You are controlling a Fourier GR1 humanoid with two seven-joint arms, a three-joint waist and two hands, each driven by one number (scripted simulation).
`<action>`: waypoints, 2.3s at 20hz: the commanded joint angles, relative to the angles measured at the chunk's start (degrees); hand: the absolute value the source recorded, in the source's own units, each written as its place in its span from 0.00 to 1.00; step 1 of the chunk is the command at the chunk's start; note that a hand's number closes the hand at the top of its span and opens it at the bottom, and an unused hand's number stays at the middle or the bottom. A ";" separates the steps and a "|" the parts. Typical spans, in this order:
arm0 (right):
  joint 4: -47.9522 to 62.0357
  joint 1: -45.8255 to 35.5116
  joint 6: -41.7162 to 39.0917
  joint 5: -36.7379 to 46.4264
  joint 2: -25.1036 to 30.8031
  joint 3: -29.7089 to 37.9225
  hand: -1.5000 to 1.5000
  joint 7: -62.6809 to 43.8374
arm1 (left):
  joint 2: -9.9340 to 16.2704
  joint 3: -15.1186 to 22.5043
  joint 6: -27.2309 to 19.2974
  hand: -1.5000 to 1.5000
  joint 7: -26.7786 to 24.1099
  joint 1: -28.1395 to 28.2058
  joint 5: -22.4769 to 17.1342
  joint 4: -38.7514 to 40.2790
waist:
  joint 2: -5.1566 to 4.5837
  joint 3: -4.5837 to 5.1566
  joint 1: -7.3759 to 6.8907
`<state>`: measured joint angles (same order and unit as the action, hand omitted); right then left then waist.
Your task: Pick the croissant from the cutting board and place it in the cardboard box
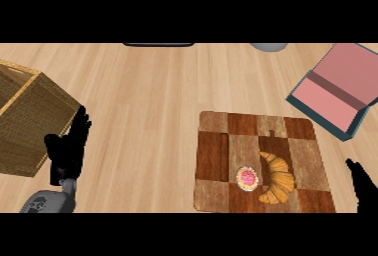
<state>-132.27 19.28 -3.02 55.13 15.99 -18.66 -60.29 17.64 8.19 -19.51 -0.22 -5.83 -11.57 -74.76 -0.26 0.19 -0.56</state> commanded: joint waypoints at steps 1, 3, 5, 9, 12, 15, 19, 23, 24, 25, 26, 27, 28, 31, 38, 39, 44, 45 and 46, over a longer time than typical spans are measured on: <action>2.93 -6.34 -7.68 5.70 -4.30 -5.04 0.00 -11.84 | -0.57 -0.44 -1.30 0.50 0.63 -0.77 1.20 0.20 | 0.12 -0.09 -0.10; 1.87 -6.23 -11.30 3.74 -5.55 -4.22 0.00 -13.30 | 0.36 -1.86 1.36 0.50 -0.19 -1.78 -0.25 1.40 | 0.11 -0.09 0.23; 4.62 -8.11 -11.32 7.13 -9.98 -7.66 0.00 -16.33 | -0.33 -0.33 1.00 0.50 -0.64 1.24 0.69 0.22 | 0.17 -0.07 -0.32; 7.67 -10.82 -12.69 5.18 -12.28 -2.97 0.00 -13.99 | -2.68 0.17 -0.03 0.50 -0.93 1.42 1.36 -0.14 | 0.19 -0.15 0.11; 9.16 -16.61 -15.69 7.16 -15.75 -4.70 0.00 -18.08 | -0.83 -1.08 0.67 0.50 1.24 -0.16 1.46 -0.35 | 0.15 -0.11 0.06; 15.87 -17.66 -11.03 7.25 -15.86 -2.35 0.00 -16.62 | -1.67 -1.21 1.19 0.50 -0.81 1.59 1.08 -0.54 | 0.08 -0.14 -0.07; 15.16 -18.50 -13.59 7.44 -15.93 -4.18 0.00 -19.54 | -1.32 -3.20 1.64 0.50 -1.36 -0.53 0.79 1.84 | 0.16 -0.11 0.53; 18.50 -21.70 -13.27 5.74 -15.95 -0.74 0.00 -19.83 | -0.01 -2.40 2.19 0.50 1.10 0.83 1.54 -1.58 | 0.22 -0.17 0.07; 19.85 -22.71 -12.81 5.60 -15.95 -0.63 0.00 -20.24 | -1.81 -1.13 0.60 0.50 1.99 0.00 2.60 -1.43 | 0.19 -0.17 0.16; 19.00 -22.76 -13.67 6.68 -15.96 -4.01 0.00 -23.58 | -2.08 -1.32 0.77 0.50 0.38 2.42 2.26 -1.99 | 0.28 -0.14 -0.09; 22.86 -22.73 -11.30 5.28 -15.96 1.61 0.00 -17.97 | -2.11 -2.13 2.81 0.50 -0.76 1.56 1.02 0.30 | 0.10 -0.15 0.17; 15.95 -19.20 -12.22 7.82 -15.96 -6.71 0.00 -24.27 | -3.34 -1.46 0.45 0.50 -2.25 2.90 2.69 -0.25 | 0.39 -0.12 0.50; 18.18 -21.88 -12.85 5.79 -15.96 -3.01 0.00 -23.64 | -2.46 -2.84 1.80 0.50 -1.49 0.95 1.54 1.30 | 0.22 -0.12 0.46; 23.19 -22.56 -8.69 5.79 -15.96 -3.62 0.00 -23.50 | -1.98 -1.60 1.70 0.50 0.03 2.75 2.61 -2.21 | 0.26 -0.17 -0.07; 24.59 -20.60 -11.47 6.14 -15.97 0.64 0.00 -18.70 | -1.72 -4.22 3.32 0.50 0.44 -1.24 1.97 2.93 | 0.20 -0.14 0.80; 27.83 -20.56 -10.78 5.81 -15.97 3.15 0.00 -16.47 | -2.70 -2.08 1.39 0.50 0.84 2.16 3.41 -2.79 | 0.28 -0.19 0.23; 27.23 -18.73 -10.22 5.96 -15.97 0.93 0.00 -16.63 | -2.40 -3.28 1.89 0.50 2.44 0.33 3.72 -1.11 | 0.31 -0.18 0.54; 27.63 -19.65 -9.35 6.03 -15.97 0.54 0.00 -18.32 | -3.31 -3.39 1.13 0.50 0.59 0.83 4.12 -0.62 | 0.29 -0.17 0.47; 30.99 -21.05 -9.28 6.15 -15.97 3.30 0.00 -15.66 | -1.63 -4.48 4.62 0.50 -1.54 1.94 2.70 0.67 | 0.21 -0.16 0.32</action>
<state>-104.32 -0.16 -10.79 61.02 0.38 -15.85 -67.41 15.33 4.61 -17.12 0.52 -5.26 -8.42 -74.89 -0.01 0.02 -0.10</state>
